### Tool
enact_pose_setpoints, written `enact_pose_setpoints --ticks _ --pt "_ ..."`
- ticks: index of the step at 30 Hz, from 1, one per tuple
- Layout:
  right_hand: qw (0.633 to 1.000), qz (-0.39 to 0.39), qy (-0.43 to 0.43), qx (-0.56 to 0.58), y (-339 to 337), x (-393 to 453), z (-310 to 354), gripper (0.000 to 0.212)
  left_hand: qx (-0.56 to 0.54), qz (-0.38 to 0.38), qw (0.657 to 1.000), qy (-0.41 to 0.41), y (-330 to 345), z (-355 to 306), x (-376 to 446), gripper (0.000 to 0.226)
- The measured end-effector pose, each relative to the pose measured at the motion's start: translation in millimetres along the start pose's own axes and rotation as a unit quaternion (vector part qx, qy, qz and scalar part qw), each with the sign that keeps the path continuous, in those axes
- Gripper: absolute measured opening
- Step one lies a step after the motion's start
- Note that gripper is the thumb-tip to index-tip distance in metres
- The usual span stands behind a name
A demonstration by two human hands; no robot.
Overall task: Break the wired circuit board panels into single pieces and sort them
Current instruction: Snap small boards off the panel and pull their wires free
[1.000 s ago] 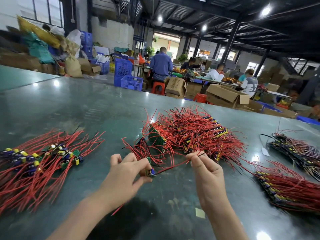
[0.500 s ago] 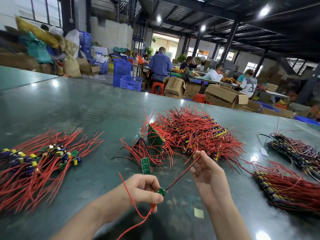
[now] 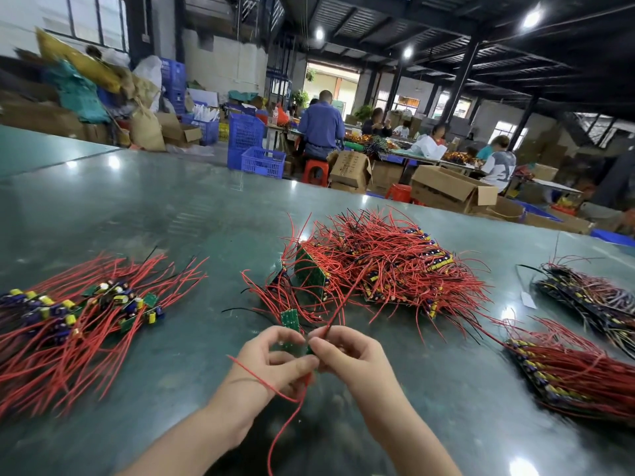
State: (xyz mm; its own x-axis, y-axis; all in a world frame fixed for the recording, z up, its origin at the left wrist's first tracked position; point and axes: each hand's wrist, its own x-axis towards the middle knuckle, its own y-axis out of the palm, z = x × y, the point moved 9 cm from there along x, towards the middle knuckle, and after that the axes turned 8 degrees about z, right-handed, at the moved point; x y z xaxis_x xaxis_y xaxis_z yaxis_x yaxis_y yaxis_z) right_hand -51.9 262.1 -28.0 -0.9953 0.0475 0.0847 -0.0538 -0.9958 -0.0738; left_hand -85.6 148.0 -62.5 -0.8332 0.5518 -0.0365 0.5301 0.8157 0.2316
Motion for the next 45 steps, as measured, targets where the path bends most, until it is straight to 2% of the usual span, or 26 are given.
enact_pose_setpoints --ticks 3,6,10,13,19,22,25,27,30,34,37,38,40,42,45 --pt "0.999 -0.024 -0.025 -0.011 -6 -1 8 0.013 -0.049 0.037 0.997 -0.052 2 7 -5 0.046" --pt "0.996 -0.053 -0.06 -0.041 -14 -3 16 0.013 -0.031 0.116 0.988 -0.097 16 12 -11 0.037" --pt "0.994 -0.069 -0.076 -0.031 -20 -3 20 0.017 -0.02 0.15 0.983 -0.103 27 10 -14 0.033" --pt "0.993 -0.093 -0.067 0.01 -29 0 19 0.017 -0.007 0.151 0.984 -0.098 30 8 -15 0.036" --pt "0.981 -0.135 -0.057 0.127 -39 -2 8 0.01 -0.023 0.087 0.996 -0.014 28 -1 -9 0.021" --pt "0.965 -0.144 -0.037 0.217 -38 0 -1 0.01 -0.065 0.129 0.989 -0.019 36 -2 -11 0.017" --pt "0.968 -0.129 -0.029 0.211 -36 2 -2 0.011 -0.121 0.181 0.974 -0.058 42 2 -14 0.017" --pt "0.981 -0.127 -0.048 0.141 -39 1 4 0.013 -0.069 0.161 0.982 -0.064 37 5 -13 0.018" --pt "0.982 -0.146 -0.079 0.086 -46 -1 11 0.012 0.138 0.089 0.986 0.015 26 -6 -15 0.002" --pt "0.975 -0.185 -0.114 0.043 -54 -6 17 0.012 0.374 0.018 0.916 0.144 25 -30 -27 0.016" --pt "0.959 -0.237 -0.151 0.047 -73 -11 26 0.015 0.497 -0.03 0.859 0.119 20 -30 -26 0.027" --pt "0.955 -0.246 -0.153 0.063 -79 -12 25 0.017 0.524 -0.036 0.843 0.119 21 -30 -26 0.034" --pt "0.957 -0.238 -0.146 0.079 -83 -11 23 0.021 0.485 -0.029 0.863 0.142 23 -31 -28 0.051" --pt "0.959 -0.232 -0.145 0.068 -82 -9 22 0.021 0.443 -0.02 0.884 0.148 23 -32 -30 0.059" --pt "0.954 -0.248 -0.165 0.032 -84 -12 28 0.019 0.521 -0.045 0.849 0.076 20 -25 -24 0.054"
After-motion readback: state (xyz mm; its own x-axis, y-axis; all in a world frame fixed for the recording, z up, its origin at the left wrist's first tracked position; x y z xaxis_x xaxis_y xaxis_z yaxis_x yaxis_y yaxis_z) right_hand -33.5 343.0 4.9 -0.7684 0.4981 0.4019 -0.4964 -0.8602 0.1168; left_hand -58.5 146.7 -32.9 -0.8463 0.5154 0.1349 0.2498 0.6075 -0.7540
